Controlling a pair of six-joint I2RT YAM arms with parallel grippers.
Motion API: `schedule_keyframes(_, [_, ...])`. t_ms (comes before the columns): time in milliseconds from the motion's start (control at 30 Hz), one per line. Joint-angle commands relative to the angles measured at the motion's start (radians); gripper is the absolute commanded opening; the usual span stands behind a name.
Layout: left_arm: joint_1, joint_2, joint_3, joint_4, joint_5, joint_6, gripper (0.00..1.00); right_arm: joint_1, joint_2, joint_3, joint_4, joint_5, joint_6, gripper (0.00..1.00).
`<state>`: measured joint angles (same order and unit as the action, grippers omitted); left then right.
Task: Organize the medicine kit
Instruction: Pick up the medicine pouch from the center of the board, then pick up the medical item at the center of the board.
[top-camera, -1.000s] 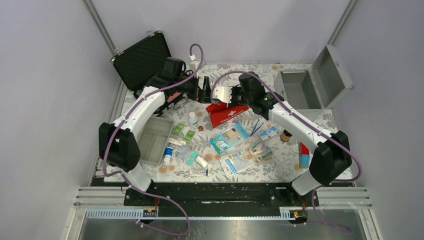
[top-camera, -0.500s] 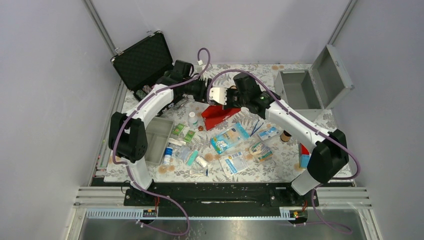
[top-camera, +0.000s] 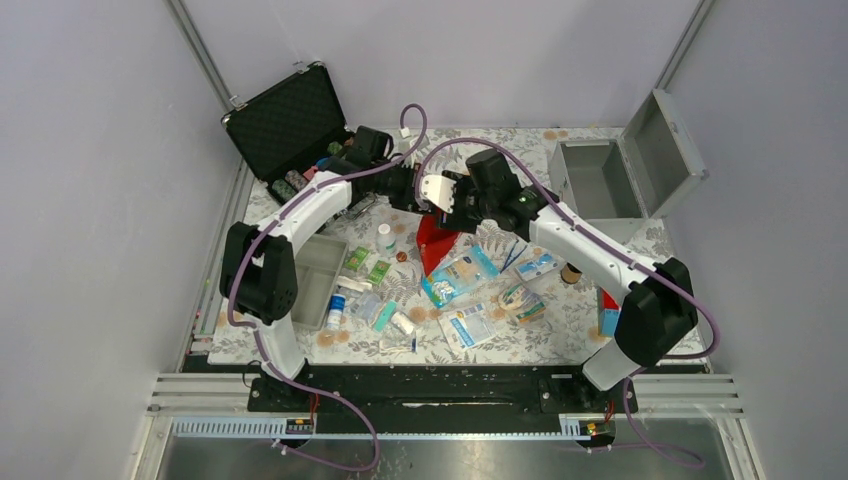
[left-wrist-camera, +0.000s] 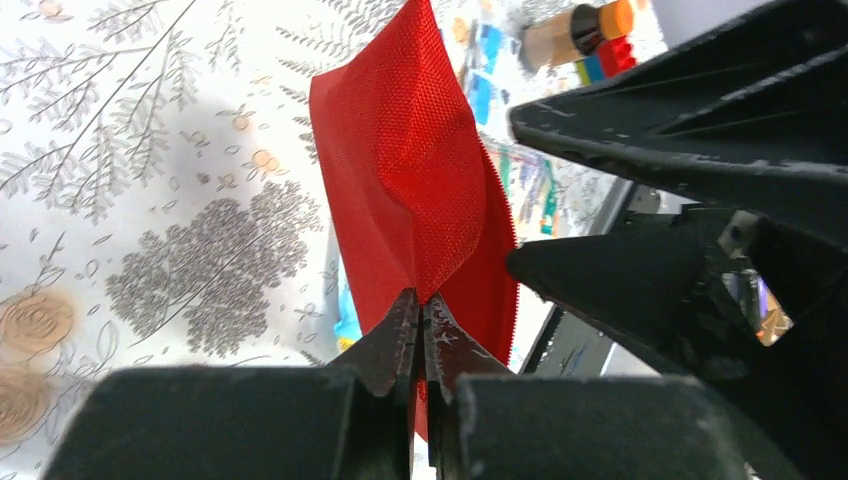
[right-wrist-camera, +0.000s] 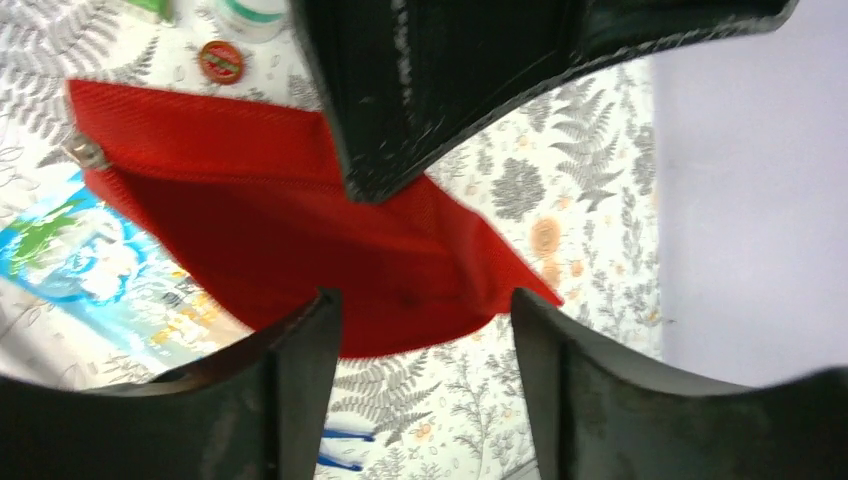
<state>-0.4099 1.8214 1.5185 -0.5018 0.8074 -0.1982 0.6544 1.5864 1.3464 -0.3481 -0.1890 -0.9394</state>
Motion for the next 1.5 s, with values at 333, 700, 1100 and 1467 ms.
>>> schedule_keyframes(333, [0.051, -0.089, 0.006, -0.045, -0.146, 0.061, 0.0, -0.003, -0.164, -0.128, -0.401, -0.279, 0.174, 0.78])
schedule_keyframes(700, [0.169, -0.092, 0.066, -0.045, -0.064, -0.036, 0.0, 0.009, 0.0, -0.143, -0.316, -0.118, -0.084, 0.63])
schedule_keyframes(1100, [0.291, -0.14, 0.119, -0.041, -0.049, -0.11, 0.0, 0.032, 0.32, 0.166, -0.412, -0.154, -0.205, 0.58])
schedule_keyframes(1467, [0.399, -0.179, 0.066, 0.001, -0.02, -0.157, 0.0, 0.05, 0.514, 0.322, -0.617, -0.122, -0.331, 0.6])
